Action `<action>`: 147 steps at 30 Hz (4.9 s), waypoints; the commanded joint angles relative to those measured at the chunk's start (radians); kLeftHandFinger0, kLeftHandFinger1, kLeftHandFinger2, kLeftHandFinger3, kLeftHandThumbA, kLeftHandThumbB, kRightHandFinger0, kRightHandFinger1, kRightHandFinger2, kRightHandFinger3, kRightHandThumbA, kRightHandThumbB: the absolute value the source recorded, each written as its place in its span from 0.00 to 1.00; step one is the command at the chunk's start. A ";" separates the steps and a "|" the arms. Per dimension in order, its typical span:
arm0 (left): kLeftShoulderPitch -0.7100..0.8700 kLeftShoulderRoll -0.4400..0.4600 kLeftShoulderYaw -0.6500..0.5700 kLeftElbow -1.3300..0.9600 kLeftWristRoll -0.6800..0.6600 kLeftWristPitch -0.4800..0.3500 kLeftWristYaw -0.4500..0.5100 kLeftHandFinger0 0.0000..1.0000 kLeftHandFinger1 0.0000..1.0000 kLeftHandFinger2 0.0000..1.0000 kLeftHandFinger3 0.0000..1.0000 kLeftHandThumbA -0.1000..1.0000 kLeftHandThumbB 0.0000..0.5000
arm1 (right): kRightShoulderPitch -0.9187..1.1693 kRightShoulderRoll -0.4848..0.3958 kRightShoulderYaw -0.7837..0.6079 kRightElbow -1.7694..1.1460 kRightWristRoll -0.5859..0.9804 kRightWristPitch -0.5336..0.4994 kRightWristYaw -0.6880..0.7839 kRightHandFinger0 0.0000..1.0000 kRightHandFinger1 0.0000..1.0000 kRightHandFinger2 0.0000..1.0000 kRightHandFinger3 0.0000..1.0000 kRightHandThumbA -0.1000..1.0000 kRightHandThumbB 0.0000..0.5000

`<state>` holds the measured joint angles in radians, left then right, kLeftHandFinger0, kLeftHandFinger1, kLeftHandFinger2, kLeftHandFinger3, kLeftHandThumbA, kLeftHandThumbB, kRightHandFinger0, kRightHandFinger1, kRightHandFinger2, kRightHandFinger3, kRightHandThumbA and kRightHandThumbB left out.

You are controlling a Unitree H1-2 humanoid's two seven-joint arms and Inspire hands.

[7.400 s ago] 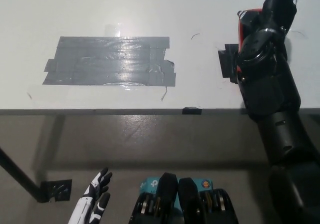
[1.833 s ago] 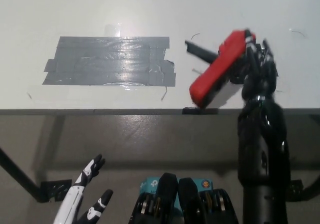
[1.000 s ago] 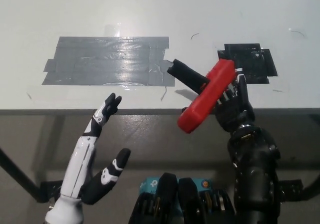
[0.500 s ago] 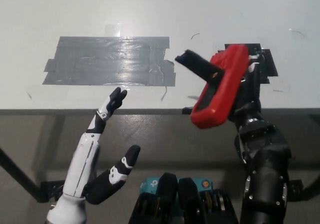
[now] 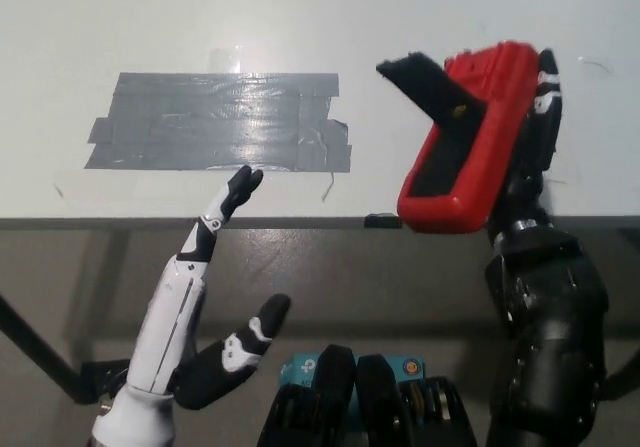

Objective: The robot first picks the multimeter with right hand and then unfolds the black stand on the back of it using left hand

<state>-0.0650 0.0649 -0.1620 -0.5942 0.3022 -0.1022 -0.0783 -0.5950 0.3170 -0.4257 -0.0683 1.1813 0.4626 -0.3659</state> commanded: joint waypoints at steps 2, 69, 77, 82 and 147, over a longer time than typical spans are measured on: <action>-0.059 -0.024 -0.016 -0.075 0.051 0.011 -0.022 1.00 1.00 1.00 1.00 0.88 0.54 | 0.054 0.063 0.150 -0.189 0.177 -0.021 -0.002 0.00 0.04 0.62 1.00 0.00 0.25; -0.125 -0.153 -0.059 -0.060 0.278 -0.209 0.034 1.00 0.90 0.89 1.00 0.99 0.66 | 0.314 -0.043 0.490 -0.390 0.259 -0.173 -0.043 0.00 0.13 0.79 1.00 0.00 0.21; -0.107 -0.178 -0.075 -0.036 0.293 -0.235 0.047 0.94 0.87 0.85 1.00 1.00 0.74 | 0.302 -0.045 0.484 -0.392 0.252 -0.189 -0.041 0.00 0.15 0.76 1.00 0.00 0.25; -0.094 -0.173 -0.080 -0.014 0.287 -0.251 0.051 1.00 0.92 0.90 1.00 1.00 0.69 | 0.299 -0.045 0.488 -0.407 0.240 -0.196 -0.052 0.00 0.10 0.69 1.00 0.00 0.25; -0.149 -0.112 -0.149 0.020 0.516 -0.368 0.666 0.42 0.47 0.76 1.00 0.92 0.18 | 0.173 -0.045 0.432 -0.453 0.339 -0.324 -0.187 0.00 0.47 0.83 1.00 0.00 0.12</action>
<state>-0.1407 -0.0433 -0.3196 -0.5087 0.5976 -0.4422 0.2034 -0.3711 0.2103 0.0185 -0.4589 1.4764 0.1845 -0.5474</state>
